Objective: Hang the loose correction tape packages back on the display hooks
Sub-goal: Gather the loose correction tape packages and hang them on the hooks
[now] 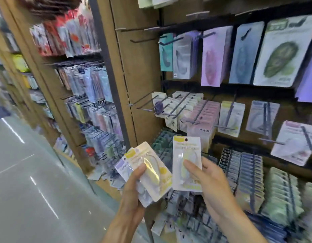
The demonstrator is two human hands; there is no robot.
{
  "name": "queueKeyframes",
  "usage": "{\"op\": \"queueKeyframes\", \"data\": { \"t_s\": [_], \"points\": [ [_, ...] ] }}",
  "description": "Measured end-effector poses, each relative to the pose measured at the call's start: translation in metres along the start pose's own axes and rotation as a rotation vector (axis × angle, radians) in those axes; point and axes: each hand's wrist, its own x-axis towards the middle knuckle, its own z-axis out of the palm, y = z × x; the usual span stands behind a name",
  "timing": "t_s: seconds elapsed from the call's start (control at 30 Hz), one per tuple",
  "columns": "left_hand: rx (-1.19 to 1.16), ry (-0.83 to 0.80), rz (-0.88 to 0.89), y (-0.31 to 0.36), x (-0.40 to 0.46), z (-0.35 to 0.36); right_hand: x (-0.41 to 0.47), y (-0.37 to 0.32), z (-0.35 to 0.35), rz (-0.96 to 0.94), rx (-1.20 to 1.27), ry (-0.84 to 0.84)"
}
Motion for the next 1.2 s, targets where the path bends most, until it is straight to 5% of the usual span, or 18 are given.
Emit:
{"op": "queueKeyframes", "data": {
  "t_s": [0.37,1.2],
  "points": [
    [0.114,-0.403,-0.401,-0.039,0.051,0.045,-0.03,0.005,-0.039,-0.135,0.012,0.535],
    [0.135,-0.47,-0.445,-0.033,0.072,0.032,0.027,0.001,-0.017,-0.198,-0.005,0.561]
  ]
}}
